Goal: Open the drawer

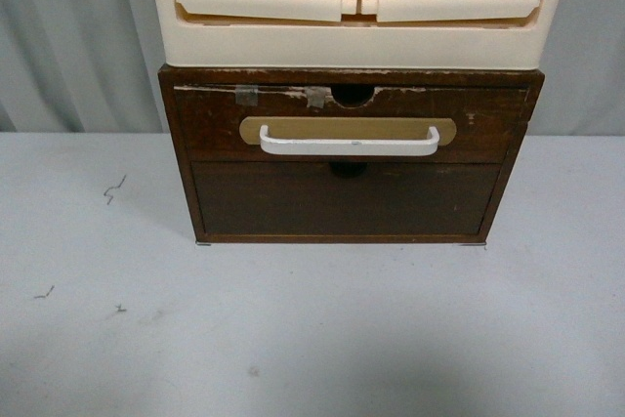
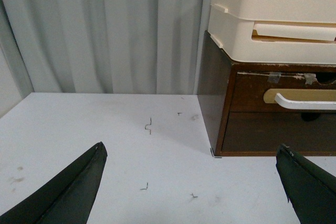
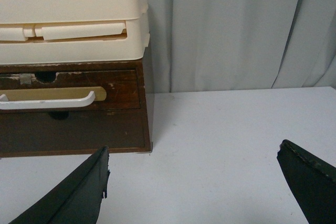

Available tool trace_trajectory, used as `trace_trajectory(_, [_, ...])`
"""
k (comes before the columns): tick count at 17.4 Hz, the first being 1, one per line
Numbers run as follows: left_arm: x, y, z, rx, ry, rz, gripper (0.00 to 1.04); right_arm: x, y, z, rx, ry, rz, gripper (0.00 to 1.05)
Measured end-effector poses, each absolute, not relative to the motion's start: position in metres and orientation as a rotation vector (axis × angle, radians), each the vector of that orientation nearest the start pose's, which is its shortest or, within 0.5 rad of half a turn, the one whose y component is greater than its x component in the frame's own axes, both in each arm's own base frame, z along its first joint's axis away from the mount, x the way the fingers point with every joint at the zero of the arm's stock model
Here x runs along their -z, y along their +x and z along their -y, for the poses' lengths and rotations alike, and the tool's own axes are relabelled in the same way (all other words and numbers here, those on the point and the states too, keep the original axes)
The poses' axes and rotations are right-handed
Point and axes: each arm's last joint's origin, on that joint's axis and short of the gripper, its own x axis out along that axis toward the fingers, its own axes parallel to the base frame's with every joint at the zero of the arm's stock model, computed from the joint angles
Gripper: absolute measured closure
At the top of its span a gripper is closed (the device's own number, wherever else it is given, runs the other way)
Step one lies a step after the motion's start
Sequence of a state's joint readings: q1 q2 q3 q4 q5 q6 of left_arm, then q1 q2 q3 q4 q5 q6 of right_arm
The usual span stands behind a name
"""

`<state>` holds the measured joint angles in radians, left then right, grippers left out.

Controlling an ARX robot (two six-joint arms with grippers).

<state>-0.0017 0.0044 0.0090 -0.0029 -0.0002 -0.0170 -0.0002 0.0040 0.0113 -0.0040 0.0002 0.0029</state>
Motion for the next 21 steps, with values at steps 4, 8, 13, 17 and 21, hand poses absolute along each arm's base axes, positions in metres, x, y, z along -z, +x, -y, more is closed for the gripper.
trace_trajectory(4, [-0.166,0.097,0.0,0.002,-0.017,0.002,0.07,-0.167,0.097,0.0,0.0,0.003,0.003,0.06])
trace_trajectory(8, [-0.166,0.097,0.0,0.002,-0.017,0.002,0.07,-0.167,0.097,0.0,0.0,0.003,0.003,0.06])
trace_trajectory(13, [-0.166,0.097,0.0,0.002,-0.017,0.002,0.07,-0.167,0.097,0.0,0.0,0.003,0.003,0.06])
trace_trajectory(17, [-0.173,0.107,-0.005,0.004,-0.191,-0.48,0.07,-0.171,0.109,0.007,0.081,0.194,-0.512,0.06])
trace_trajectory(21, [-0.177,0.156,0.003,0.197,-0.662,-0.582,0.07,-0.168,0.155,0.004,-0.149,0.718,-0.601,0.06])
